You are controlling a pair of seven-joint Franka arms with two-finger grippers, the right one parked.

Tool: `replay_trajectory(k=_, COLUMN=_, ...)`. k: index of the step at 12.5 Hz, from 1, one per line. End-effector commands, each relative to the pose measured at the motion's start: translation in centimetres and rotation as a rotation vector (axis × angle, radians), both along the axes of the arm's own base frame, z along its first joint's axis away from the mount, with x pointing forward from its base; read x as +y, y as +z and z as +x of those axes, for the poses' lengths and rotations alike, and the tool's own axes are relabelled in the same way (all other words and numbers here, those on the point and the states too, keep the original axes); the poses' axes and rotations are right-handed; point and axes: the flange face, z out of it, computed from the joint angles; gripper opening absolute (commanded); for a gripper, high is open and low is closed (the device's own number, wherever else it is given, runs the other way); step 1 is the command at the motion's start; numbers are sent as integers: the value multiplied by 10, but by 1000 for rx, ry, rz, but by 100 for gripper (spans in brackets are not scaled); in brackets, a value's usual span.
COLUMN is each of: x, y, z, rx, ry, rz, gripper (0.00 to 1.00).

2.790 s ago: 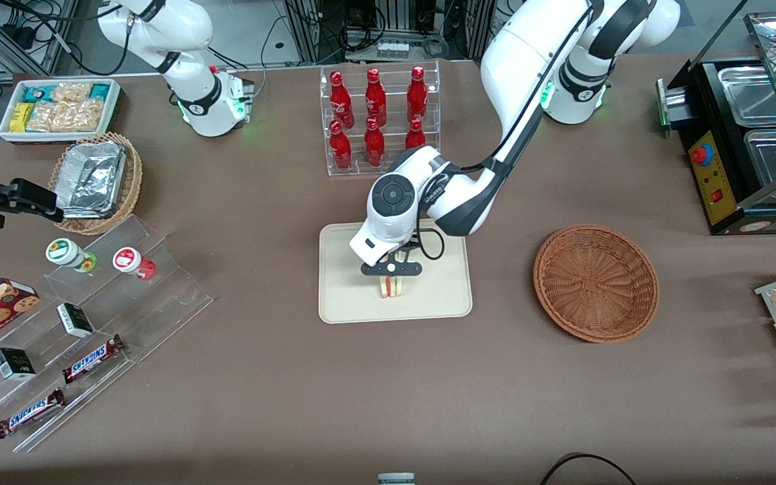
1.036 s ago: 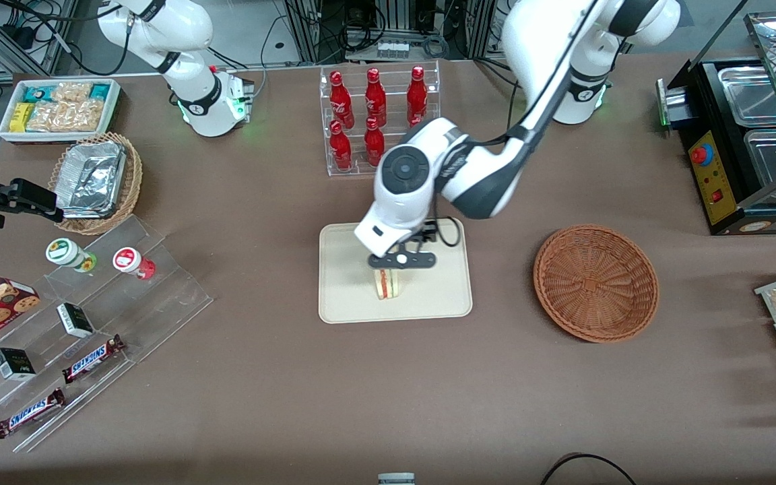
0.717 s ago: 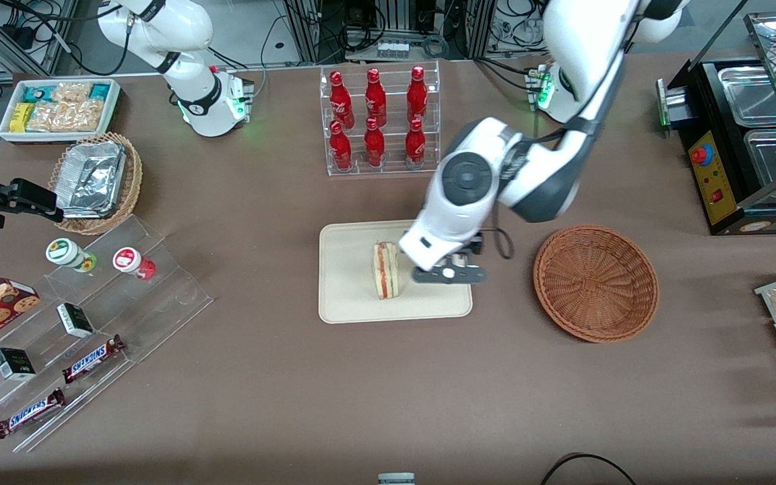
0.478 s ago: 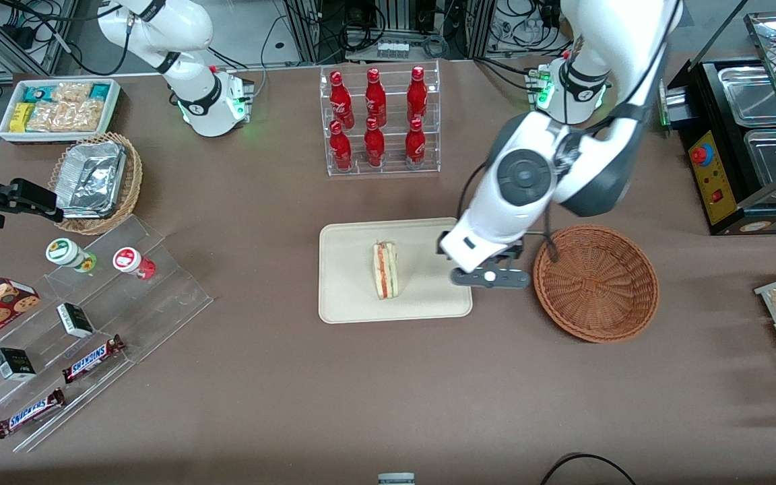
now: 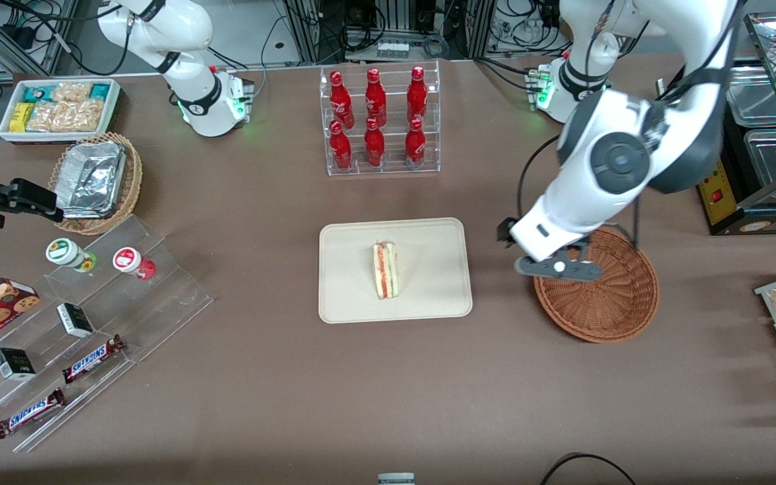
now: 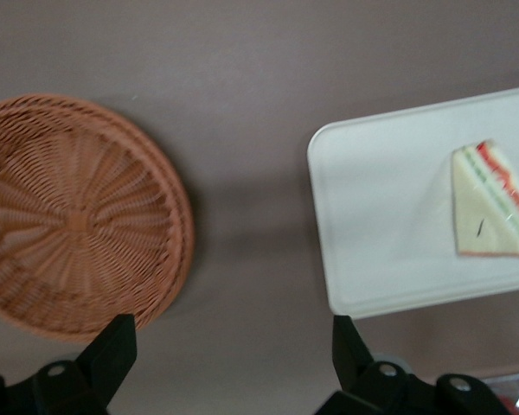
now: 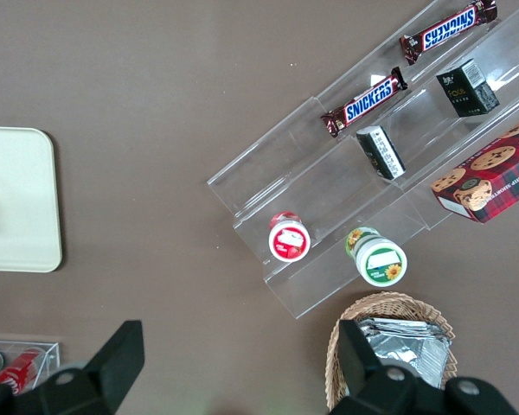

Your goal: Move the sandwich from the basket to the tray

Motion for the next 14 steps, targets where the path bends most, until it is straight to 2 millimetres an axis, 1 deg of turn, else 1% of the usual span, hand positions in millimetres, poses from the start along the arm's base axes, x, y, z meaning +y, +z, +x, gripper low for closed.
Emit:
replay_trajectory(k=1, x=24, y=31, z=-22, rx=9, ry=-30, rz=10, gripper=100)
replay_trajectory(k=2, x=51, y=40, z=-21, rx=28, ry=-7, rz=3, gripper=100)
replay_trajectory(k=3, x=60, y=45, z=-25, rx=55, ry=-10, rz=3, gripper=100)
replay_trajectory(k=5, x=87, y=61, z=-31, rx=72, ry=-31, rz=0, gripper=100)
replay_trajectory(k=7, x=104, y=83, z=-43, rx=76, ry=-9, rz=10, gripper=100)
replay_trajectory(k=8, x=115, y=97, z=-50, rx=79, ry=4, rz=18, gripper=100)
replay_trajectory(k=9, x=122, y=111, z=-56, rx=75, ry=14, rz=27, gripper=100)
replay_trajectory(k=11, x=138, y=133, z=-55, rx=75, ry=33, rz=61, gripper=100)
replay_trajectory(k=12, x=142, y=136, z=-55, rx=72, ry=38, rz=70, gripper=100)
replay_trajectory(k=14, x=143, y=139, z=-56, rx=67, ry=41, rz=68, gripper=100)
